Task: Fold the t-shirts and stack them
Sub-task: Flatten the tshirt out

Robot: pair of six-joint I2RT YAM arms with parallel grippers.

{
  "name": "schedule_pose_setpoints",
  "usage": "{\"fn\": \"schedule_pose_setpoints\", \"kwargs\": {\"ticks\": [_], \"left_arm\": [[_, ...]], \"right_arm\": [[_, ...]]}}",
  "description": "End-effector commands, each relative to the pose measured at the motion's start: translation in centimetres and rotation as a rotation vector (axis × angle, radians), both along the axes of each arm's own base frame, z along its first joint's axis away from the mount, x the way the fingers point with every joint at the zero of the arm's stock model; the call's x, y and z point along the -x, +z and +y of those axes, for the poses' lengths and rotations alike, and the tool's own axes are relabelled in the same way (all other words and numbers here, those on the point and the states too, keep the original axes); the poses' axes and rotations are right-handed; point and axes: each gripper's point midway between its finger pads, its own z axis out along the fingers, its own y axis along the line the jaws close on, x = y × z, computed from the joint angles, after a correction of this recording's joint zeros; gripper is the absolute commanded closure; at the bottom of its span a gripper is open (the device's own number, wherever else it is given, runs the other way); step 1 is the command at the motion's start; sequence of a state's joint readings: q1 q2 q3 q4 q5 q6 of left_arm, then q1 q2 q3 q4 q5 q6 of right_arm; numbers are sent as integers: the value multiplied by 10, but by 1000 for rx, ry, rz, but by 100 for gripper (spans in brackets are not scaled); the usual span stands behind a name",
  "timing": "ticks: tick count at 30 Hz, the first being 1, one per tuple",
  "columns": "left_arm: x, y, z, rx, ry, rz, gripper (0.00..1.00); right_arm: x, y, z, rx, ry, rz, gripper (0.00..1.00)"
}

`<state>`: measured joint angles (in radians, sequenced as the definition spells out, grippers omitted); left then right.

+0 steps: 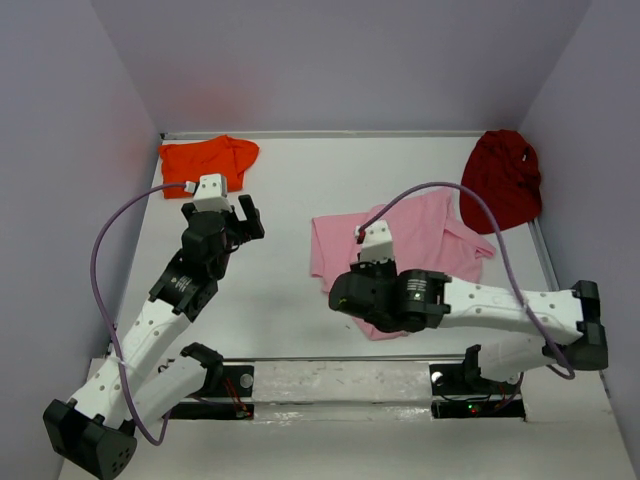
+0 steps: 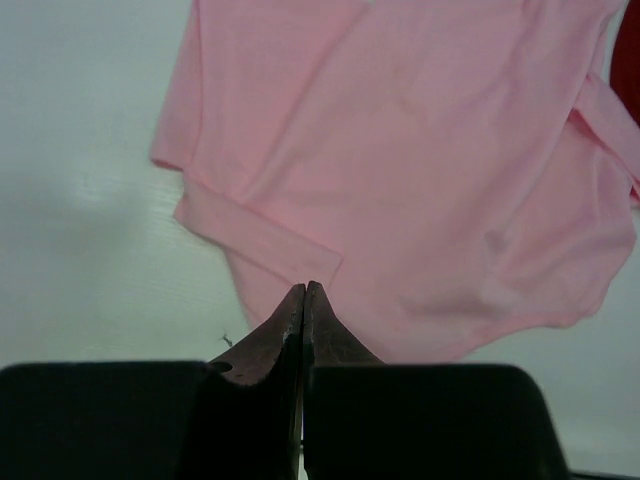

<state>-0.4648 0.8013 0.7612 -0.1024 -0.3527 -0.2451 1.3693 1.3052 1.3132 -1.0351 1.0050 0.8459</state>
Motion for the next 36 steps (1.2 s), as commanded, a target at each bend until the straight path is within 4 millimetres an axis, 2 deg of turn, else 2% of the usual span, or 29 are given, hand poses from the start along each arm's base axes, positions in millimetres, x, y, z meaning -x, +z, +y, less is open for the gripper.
{"fn": "schedule_pose_setpoints", "kwargs": {"ticks": [1,2,3,4,5,6,7,10,14,17,21,25,31,32,36], "left_arm": [[-2,2,2,-2,17,-18,3],[-2,3,3,-2,22,-18,3],[-2,3,2,-1,20,-20,3],[-2,3,2,-1,22,-20,3],[-1,4,3,0,22,-23,3],[-1,4,3,-1,21,-24,3],[-1,4,3,-2,23,-23,3],[-1,4,3,-2,23,-22,3],[-1,5,3,1,23,-26,3],[-1,4,3,-1,24,-23,3],[-1,5,3,0,26,-26,3],[0,5,3,0,23,-26,3],[1,6,2,2,21,-30,3],[1,6,2,1,21,-32,3],[1,6,2,2,21,-32,3]], "right_arm": [[10,-43,14,-61,-44,88,100],[12,-58,16,-43,-49,110,91],[12,-64,17,-36,-53,119,91],[13,-71,18,-24,-56,130,73],[14,-82,17,-1,-69,138,67],[15,-84,16,-3,-75,144,62],[15,-92,17,22,-78,151,53],[16,-110,18,58,-93,167,42],[17,-131,26,80,-93,192,38],[19,-155,26,126,-106,214,32],[21,-177,24,175,-132,233,31],[24,-186,23,194,-136,250,30],[25,-199,6,256,-208,248,30],[26,-197,-2,296,-225,244,30],[20,-194,-10,340,-286,205,30]]}}
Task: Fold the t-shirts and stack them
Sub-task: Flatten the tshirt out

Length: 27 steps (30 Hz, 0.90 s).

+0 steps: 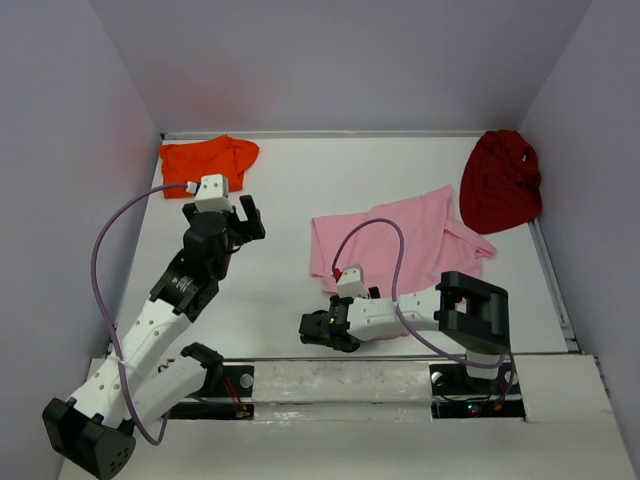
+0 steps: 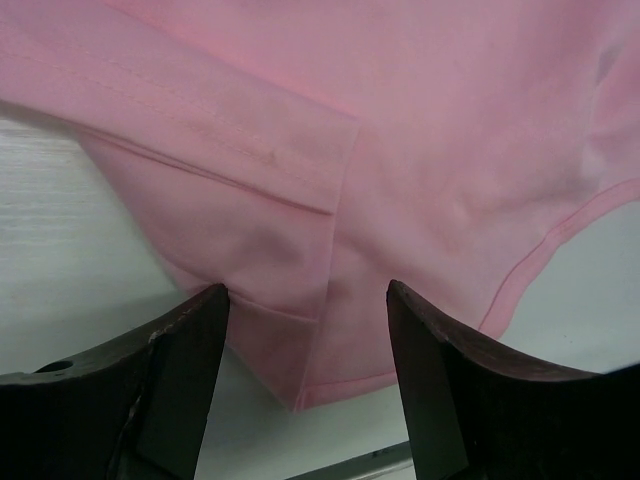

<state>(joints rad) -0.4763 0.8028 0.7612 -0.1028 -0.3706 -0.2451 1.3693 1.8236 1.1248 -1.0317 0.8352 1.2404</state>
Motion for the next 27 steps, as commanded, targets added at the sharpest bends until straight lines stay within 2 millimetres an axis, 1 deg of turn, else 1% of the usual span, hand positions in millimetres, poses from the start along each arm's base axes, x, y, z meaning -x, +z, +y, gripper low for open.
{"fn": "schedule_pose_setpoints", "kwargs": {"ticks": [1,4,7,12,13,14,16,17,18,19,20,25,27], "left_arm": [[1,7,2,8,14,-33,3],[1,7,1,8,11,-33,3],[1,7,1,7,10,-34,3],[1,8,2,8,12,-36,3],[1,8,1,6,10,-36,3],[1,8,1,8,9,-36,3],[2,8,1,9,9,-37,3],[2,8,1,9,9,-37,3],[2,8,1,9,7,-37,3],[2,8,1,8,10,-37,3],[2,9,1,9,10,-39,3],[2,8,1,7,8,-37,3],[2,8,0,7,4,-37,3]], "right_arm": [[-9,13,-10,51,-68,-90,30],[-13,16,-14,74,-89,-107,30],[-16,24,-16,109,-89,-132,31],[-21,48,-13,79,-84,-162,32],[-22,56,-12,62,-68,-171,32],[-24,57,-8,34,-59,-179,32],[-29,55,-12,44,-47,-162,32],[-32,50,-7,33,-34,-147,32],[-34,46,-8,23,-50,-138,32],[-33,37,-7,36,-38,-122,32],[-32,34,-7,47,-35,-114,32],[-36,29,-8,78,-37,-111,32],[-40,26,-12,93,-51,-105,32]]}}
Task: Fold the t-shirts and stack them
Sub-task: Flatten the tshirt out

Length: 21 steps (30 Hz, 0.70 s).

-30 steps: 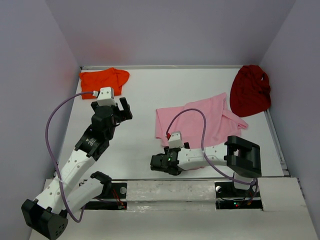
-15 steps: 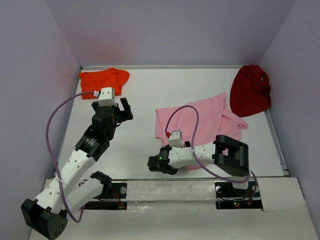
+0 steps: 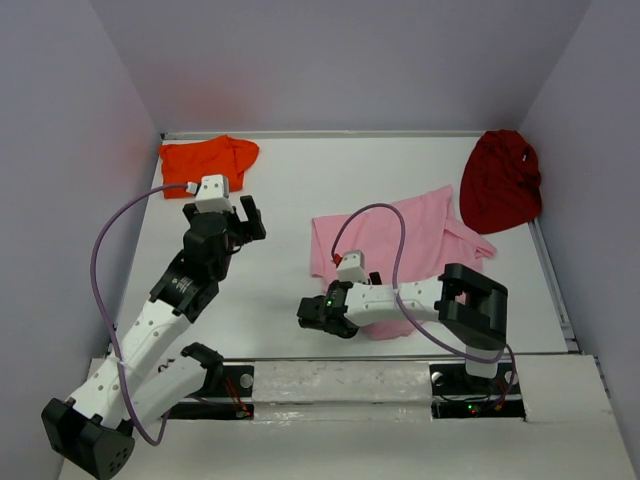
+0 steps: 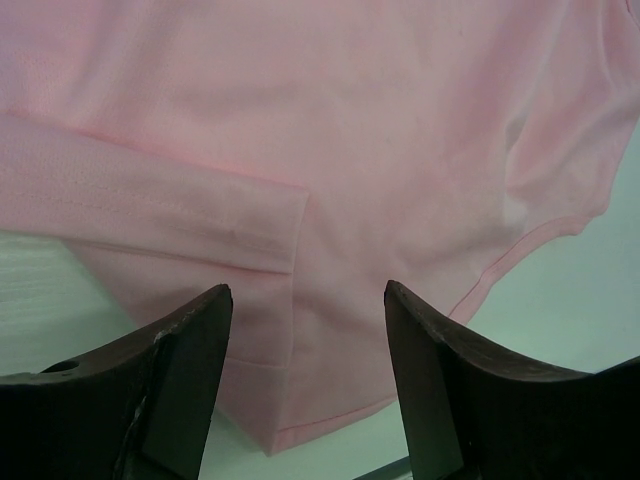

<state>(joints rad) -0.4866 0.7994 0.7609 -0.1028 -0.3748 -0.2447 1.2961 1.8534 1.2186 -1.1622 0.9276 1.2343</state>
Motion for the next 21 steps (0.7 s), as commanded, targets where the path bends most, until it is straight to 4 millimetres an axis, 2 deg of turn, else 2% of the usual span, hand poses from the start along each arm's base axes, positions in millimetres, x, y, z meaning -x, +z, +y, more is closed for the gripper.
{"fn": "schedule_pose_setpoints", "kwargs": {"ticks": [1,21], "left_arm": [[1,7,1,6,9,-33,3],[2,7,0,2,10,-34,3]], "right_arm": [[-10,0,0,14,7,-31,32],[-1,-16,-6,-14,0,58,33]]}}
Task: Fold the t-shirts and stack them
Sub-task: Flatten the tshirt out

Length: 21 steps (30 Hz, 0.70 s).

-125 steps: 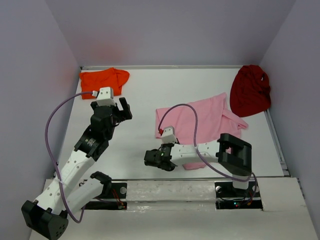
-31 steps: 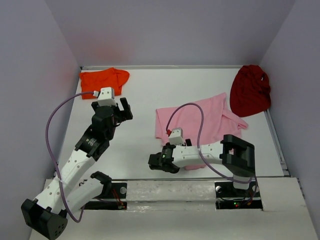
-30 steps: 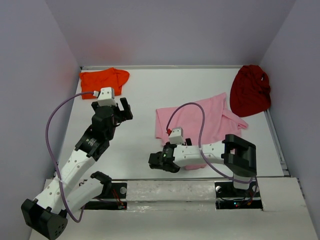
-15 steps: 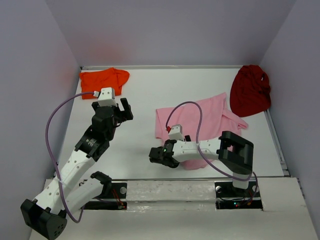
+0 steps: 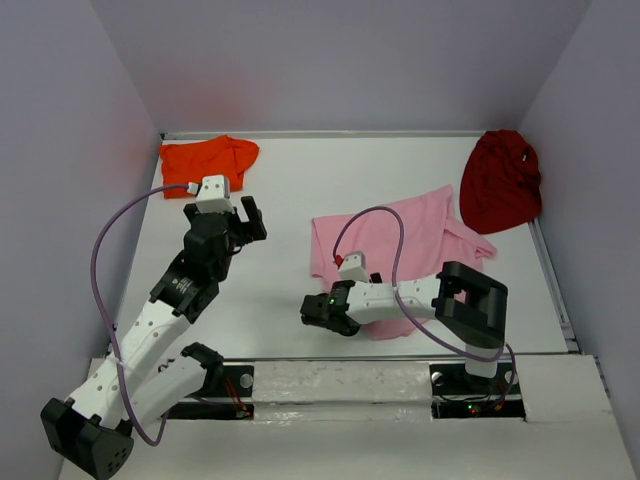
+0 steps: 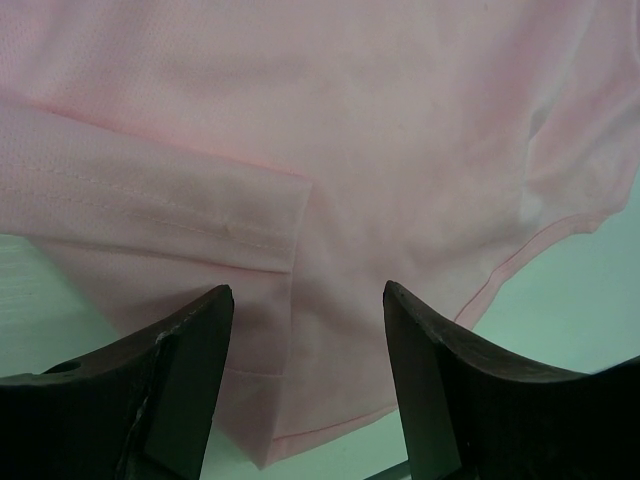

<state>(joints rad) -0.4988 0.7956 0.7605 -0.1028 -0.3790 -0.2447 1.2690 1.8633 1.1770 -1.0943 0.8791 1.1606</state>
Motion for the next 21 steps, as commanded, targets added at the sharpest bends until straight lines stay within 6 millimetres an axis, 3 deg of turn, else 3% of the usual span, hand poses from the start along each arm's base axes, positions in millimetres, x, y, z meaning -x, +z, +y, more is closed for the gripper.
{"fn": "schedule_pose_setpoints", "kwargs": {"ticks": [1,6,16,21], "left_arm": [[1,6,3,4,18,-32,3],[1,7,2,4,15,-33,3],[2,5,0,3,7,-31,3],[2,6,-1,2,7,-32,3]], "right_arm": [[-1,0,-1,-34,-8,-8,33],[0,-8,-6,7,-8,4,34],[0,-9,-11,26,-1,-4,54],[-1,-8,-11,17,5,-8,58]]}}
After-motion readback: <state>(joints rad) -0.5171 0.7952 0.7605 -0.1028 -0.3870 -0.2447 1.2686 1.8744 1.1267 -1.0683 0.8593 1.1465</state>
